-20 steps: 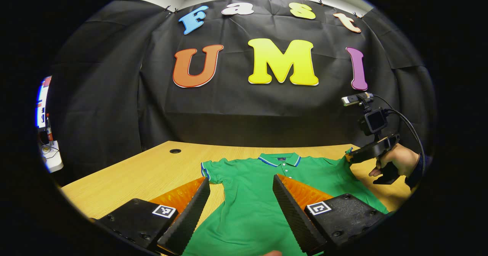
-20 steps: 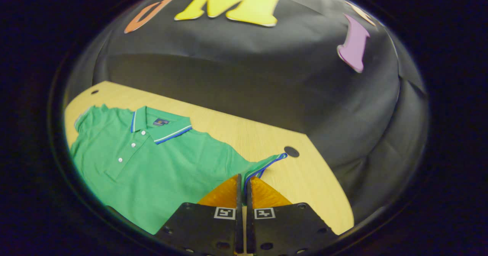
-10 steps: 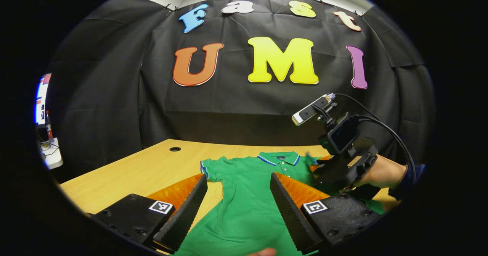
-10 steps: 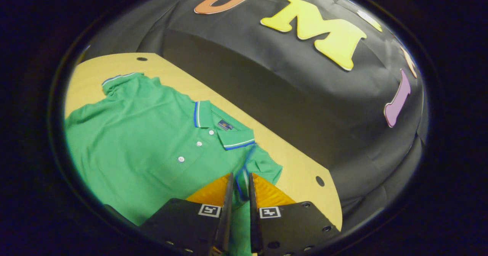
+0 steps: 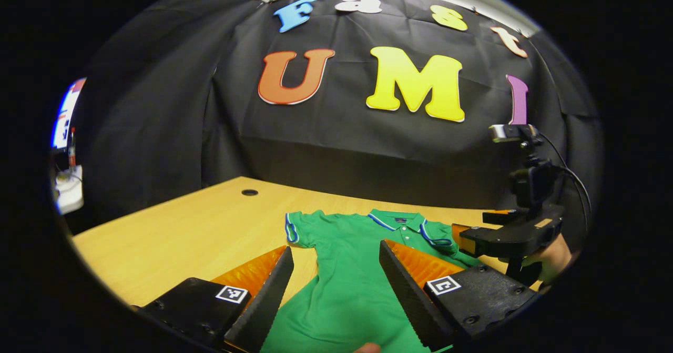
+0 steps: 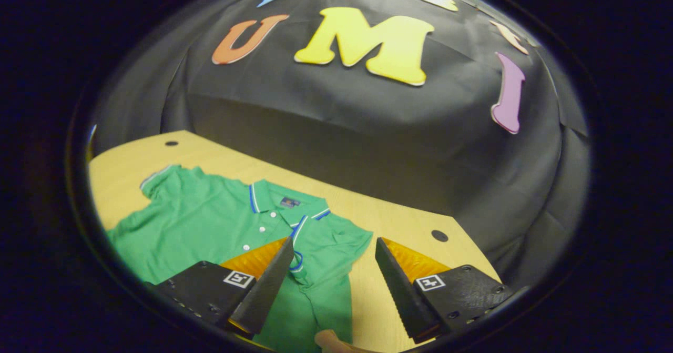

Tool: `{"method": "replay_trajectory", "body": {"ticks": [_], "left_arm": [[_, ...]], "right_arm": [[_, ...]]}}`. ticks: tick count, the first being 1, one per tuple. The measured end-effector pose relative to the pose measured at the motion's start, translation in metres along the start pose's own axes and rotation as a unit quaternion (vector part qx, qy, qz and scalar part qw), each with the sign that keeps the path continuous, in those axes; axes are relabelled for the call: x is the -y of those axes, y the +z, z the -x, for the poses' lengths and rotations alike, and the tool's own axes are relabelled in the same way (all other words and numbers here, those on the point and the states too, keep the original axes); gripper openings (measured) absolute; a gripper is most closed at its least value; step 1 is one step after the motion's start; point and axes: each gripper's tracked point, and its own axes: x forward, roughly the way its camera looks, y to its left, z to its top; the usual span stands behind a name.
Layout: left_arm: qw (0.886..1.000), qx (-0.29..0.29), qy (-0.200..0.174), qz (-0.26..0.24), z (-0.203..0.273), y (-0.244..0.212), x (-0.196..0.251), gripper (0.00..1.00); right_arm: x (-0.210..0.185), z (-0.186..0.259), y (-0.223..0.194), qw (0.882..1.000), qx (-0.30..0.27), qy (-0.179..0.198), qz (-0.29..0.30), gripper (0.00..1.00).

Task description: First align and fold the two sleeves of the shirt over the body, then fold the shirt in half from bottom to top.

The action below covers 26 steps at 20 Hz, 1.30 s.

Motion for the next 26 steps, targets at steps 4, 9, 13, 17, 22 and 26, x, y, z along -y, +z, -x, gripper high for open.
{"method": "replay_trajectory", "body": {"ticks": [4, 9, 13, 17, 22, 26], "left_arm": [[0.997, -0.017, 0.052, 0.048, -0.034, 0.018, -0.040, 1.00], [0.997, 0.002, 0.072, -0.014, -0.074, 0.057, -0.064, 1.00], [0.996, -0.012, 0.077, -0.034, -0.113, 0.077, -0.082, 1.00], [0.991, -0.082, 0.091, -0.052, -0.148, 0.056, -0.099, 1.00], [0.976, -0.191, 0.080, -0.061, -0.179, 0.005, -0.110, 1.00], [0.967, -0.244, 0.071, -0.011, -0.184, -0.015, -0.111, 0.80]], "right_arm": [[0.048, 0.047, 0.021, 0.998, 0.047, -0.024, -0.039, 0.95], [0.089, 0.097, 0.018, 0.993, 0.077, -0.033, -0.089, 0.98], [0.096, 0.126, 0.025, 0.988, 0.115, -0.006, -0.102, 0.92], [0.100, 0.146, 0.032, 0.983, 0.158, -0.003, -0.087, 0.97], [0.090, 0.149, 0.017, 0.983, 0.149, 0.027, -0.107, 0.95], [0.088, 0.148, 0.013, 0.982, 0.143, 0.034, -0.116, 0.95]]}}
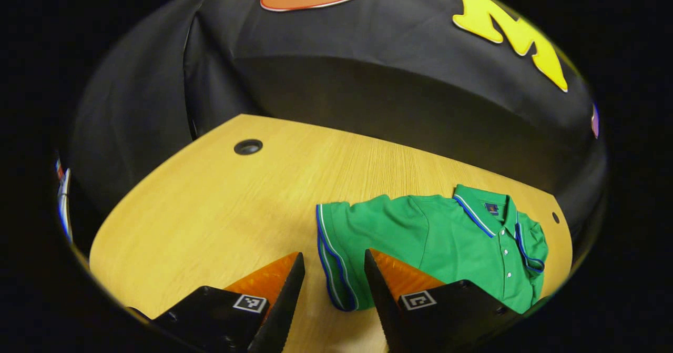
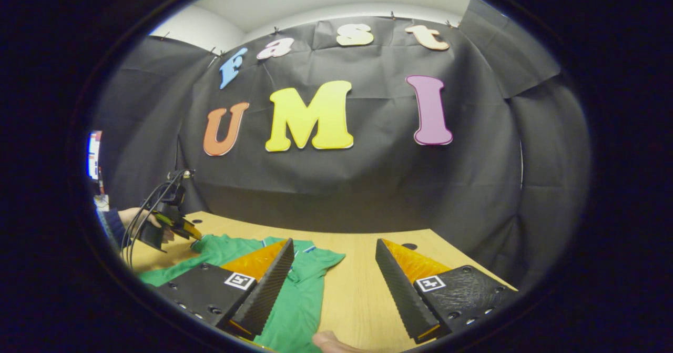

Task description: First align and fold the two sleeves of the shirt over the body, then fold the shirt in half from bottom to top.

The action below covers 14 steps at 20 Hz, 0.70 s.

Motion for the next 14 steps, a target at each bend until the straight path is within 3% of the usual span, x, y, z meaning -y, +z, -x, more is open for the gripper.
{"method": "replay_trajectory", "body": {"ticks": [4, 7, 10, 12, 14], "left_arm": [[1.000, -0.025, 0.004, -0.001, -0.018, -0.013, 0.011, 0.71], [0.999, -0.027, -0.007, 0.015, -0.025, -0.017, 0.022, 0.36], [1.000, -0.027, -0.002, 0.009, -0.030, -0.017, 0.023, 0.29], [1.000, -0.024, 0.004, 0.016, -0.029, -0.016, 0.025, 0.13], [1.000, -0.022, 0.007, 0.003, -0.025, -0.014, 0.031, 0.07]], "right_arm": [[-0.002, -0.001, -0.005, 1.000, -0.003, -0.003, 0.014, 0.97], [-0.003, 0.001, -0.003, 0.999, 0.008, -0.013, 0.030, 0.95], [0.001, 0.001, 0.000, 0.998, 0.021, -0.029, 0.042, 0.97], [0.001, 0.001, -0.001, 0.999, 0.020, -0.030, 0.037, 0.97], [0.003, 0.000, -0.003, 0.999, 0.015, -0.029, 0.028, 0.95]]}}
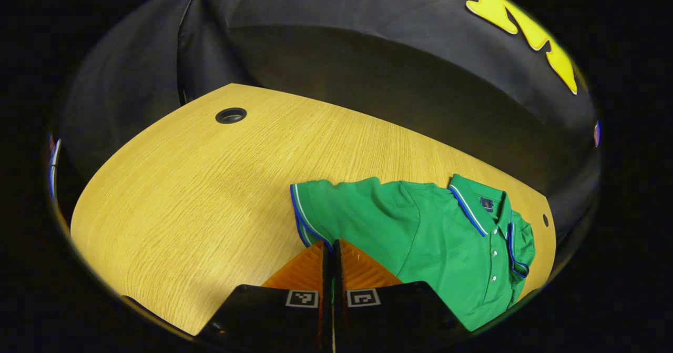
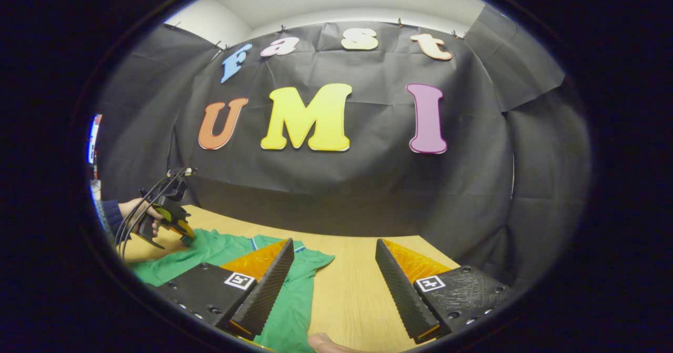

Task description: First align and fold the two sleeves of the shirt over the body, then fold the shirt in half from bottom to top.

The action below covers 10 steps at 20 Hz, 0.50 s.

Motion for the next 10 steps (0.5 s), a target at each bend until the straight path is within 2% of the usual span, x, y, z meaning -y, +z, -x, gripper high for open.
{"method": "replay_trajectory", "body": {"ticks": [5, 6, 10], "left_arm": [[0.996, 0.035, 0.008, -0.078, 0.017, 0.015, 0.031, 0.06], [0.994, 0.044, 0.008, -0.102, 0.019, 0.016, 0.043, 0.07], [0.979, 0.054, 0.009, -0.199, 0.025, 0.003, 0.092, 0.06]], "right_arm": [[0.005, -0.002, -0.002, 0.999, -0.011, 0.000, -0.031, 0.97], [0.006, -0.003, -0.004, 0.999, -0.013, 0.000, -0.035, 0.95], [0.006, -0.004, -0.007, 0.999, -0.020, 0.000, -0.039, 0.95]]}}
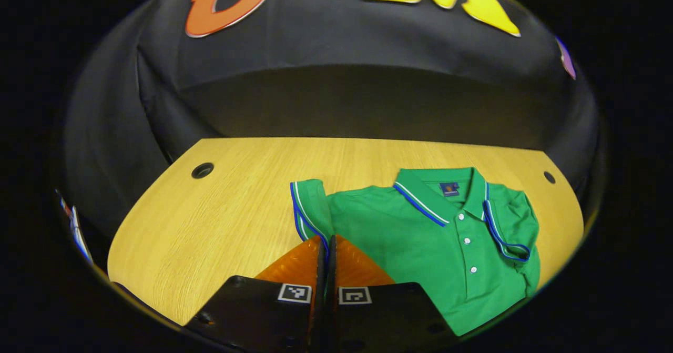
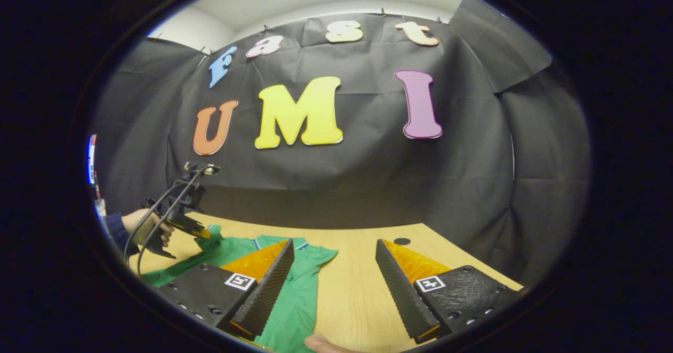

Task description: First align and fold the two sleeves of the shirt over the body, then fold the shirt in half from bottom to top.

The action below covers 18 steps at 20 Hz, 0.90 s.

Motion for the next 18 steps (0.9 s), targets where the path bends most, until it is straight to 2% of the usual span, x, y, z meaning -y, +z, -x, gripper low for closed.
{"method": "replay_trajectory", "body": {"ticks": [2, 5, 6, 7, 8, 11, 14, 18], "left_arm": [[0.999, -0.007, 0.005, -0.039, 0.001, -0.006, 0.024, 0.06], [0.995, -0.004, 0.022, -0.097, -0.005, -0.009, 0.048, 0.07], [0.995, -0.003, 0.013, -0.102, -0.003, -0.009, 0.059, 0.07], [0.996, 0.000, -0.005, -0.092, 0.000, -0.009, 0.070, 0.11], [0.996, 0.006, -0.021, -0.082, 0.006, -0.006, 0.081, 0.15], [0.995, 0.070, -0.043, -0.053, 0.037, 0.021, 0.088, 1.00], [0.991, 0.121, -0.051, -0.028, 0.090, 0.037, 0.080, 1.00], [0.980, 0.194, -0.050, -0.001, 0.171, 0.047, 0.058, 1.00]], "right_arm": [[-0.001, -0.001, 0.000, 1.000, 0.001, 0.001, 0.000, 0.97], [-0.002, -0.001, -0.004, 1.000, -0.004, 0.004, -0.003, 0.95], [-0.003, -0.002, -0.004, 1.000, -0.006, 0.006, -0.004, 0.95], [-0.004, -0.001, -0.004, 1.000, -0.008, 0.006, -0.005, 0.97], [-0.003, -0.001, -0.005, 1.000, -0.008, 0.006, -0.005, 0.95], [-0.006, -0.002, -0.007, 1.000, -0.008, 0.007, 0.000, 0.95], [-0.012, -0.002, -0.005, 1.000, -0.007, 0.014, -0.005, 0.95], [-0.014, 0.008, -0.012, 1.000, -0.018, 0.012, 0.000, 0.97]]}}
